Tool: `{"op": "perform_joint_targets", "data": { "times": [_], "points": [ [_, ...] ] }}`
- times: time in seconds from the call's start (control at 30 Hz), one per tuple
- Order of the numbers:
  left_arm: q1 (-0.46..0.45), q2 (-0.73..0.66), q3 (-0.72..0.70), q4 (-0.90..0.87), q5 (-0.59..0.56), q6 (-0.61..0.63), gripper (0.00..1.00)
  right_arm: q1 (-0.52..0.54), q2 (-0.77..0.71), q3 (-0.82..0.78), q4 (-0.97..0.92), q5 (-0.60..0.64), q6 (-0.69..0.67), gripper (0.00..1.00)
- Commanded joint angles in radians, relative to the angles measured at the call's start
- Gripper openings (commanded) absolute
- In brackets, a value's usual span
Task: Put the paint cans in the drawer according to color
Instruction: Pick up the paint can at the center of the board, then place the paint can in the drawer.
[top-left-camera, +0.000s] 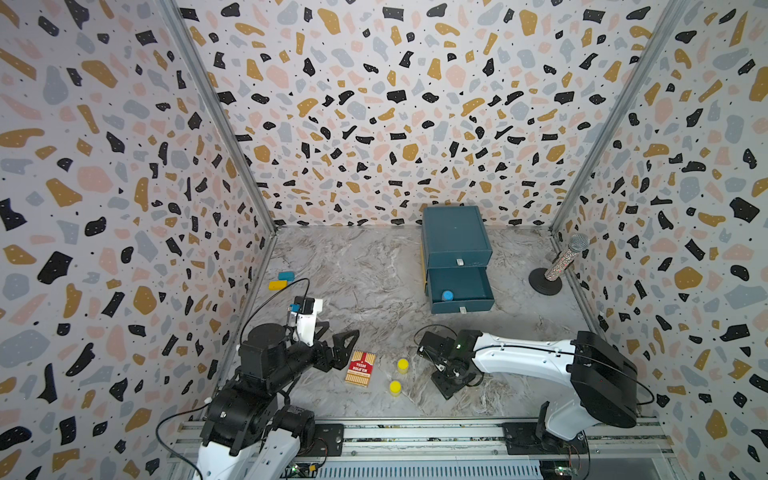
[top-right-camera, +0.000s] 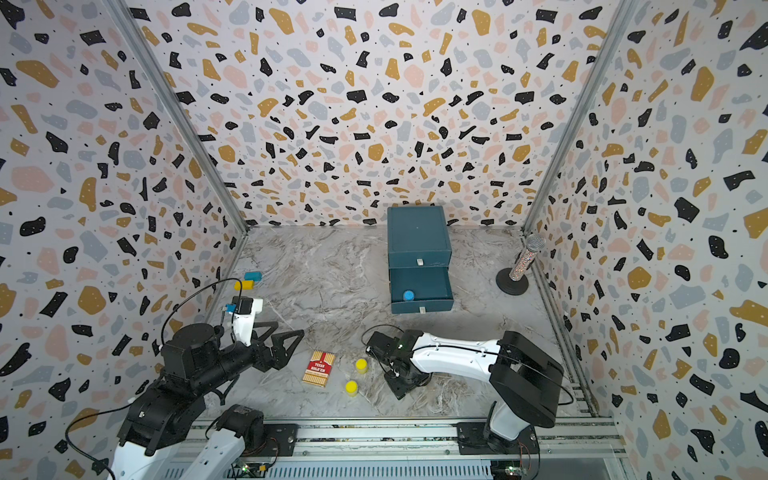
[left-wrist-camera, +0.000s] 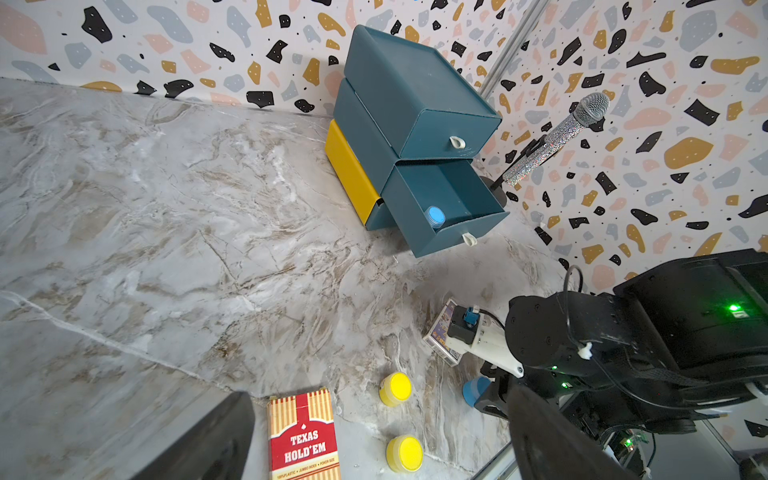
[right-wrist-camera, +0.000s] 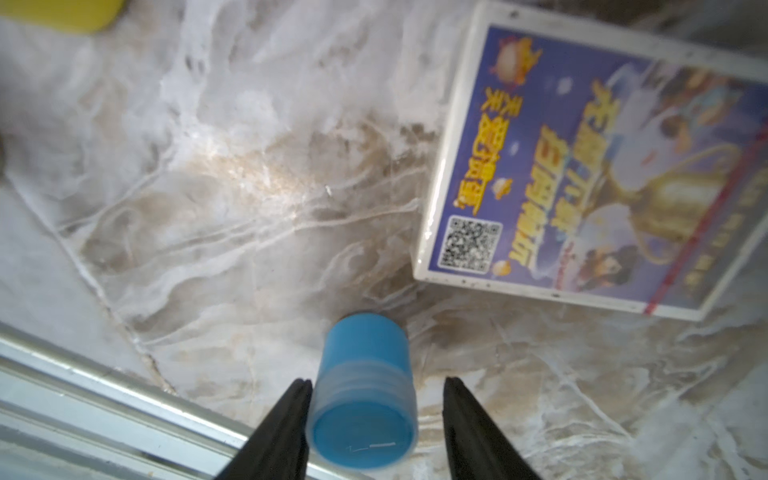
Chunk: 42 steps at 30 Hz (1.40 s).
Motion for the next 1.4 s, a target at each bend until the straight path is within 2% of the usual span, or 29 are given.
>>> {"op": "perform_joint_targets", "data": {
  "times": [0.0,0.13,0.33,0.5,0.67,0.7,0.87,0.97,1.07,1.23,1.37],
  "points": [
    [0.008,-0.009,0.018,0.025,0.009,0.009,0.97,0.005,-0.005,0.032,-0.003,0.017,-0.010,0.50],
    [0.008,-0.010,0.018,0.026,0.011,0.009,0.97,0.005,-0.008,0.033,-0.004,0.025,-0.007,0.46],
    [0.008,-0.008,0.019,0.025,0.010,0.009,0.97,0.005,-0.017,0.041,-0.020,0.035,-0.008,0.43],
    [0.008,-0.008,0.019,0.024,0.009,0.009,0.97,0.005,-0.036,0.048,-0.039,0.053,-0.003,0.25],
    [0.008,-0.008,0.019,0.024,0.009,0.009,0.97,-0.011,-0.165,0.117,-0.150,0.182,-0.006,0.21],
    [0.008,-0.008,0.018,0.025,0.008,0.009,0.97,-0.032,-0.193,0.140,-0.175,0.196,-0.015,0.20],
    [0.008,-0.010,0.019,0.026,0.010,0.009,0.97,-0.267,-0.304,0.251,-0.219,0.184,-0.100,0.18],
    [0.008,-0.009,0.017,0.026,0.010,0.009,0.97,-0.389,-0.283,0.316,-0.185,0.196,-0.147,0.16],
    [0.008,-0.010,0.018,0.026,0.011,0.009,0.97,-0.497,-0.216,0.364,-0.112,0.133,-0.159,0.16],
    [0.008,-0.013,0.018,0.026,0.009,0.010,0.97,-0.571,-0.098,0.454,-0.067,0.154,-0.169,0.17],
    [0.008,-0.012,0.019,0.026,0.011,0.009,0.97,-0.590,-0.039,0.455,-0.040,0.172,-0.167,0.18]
  ]
}}
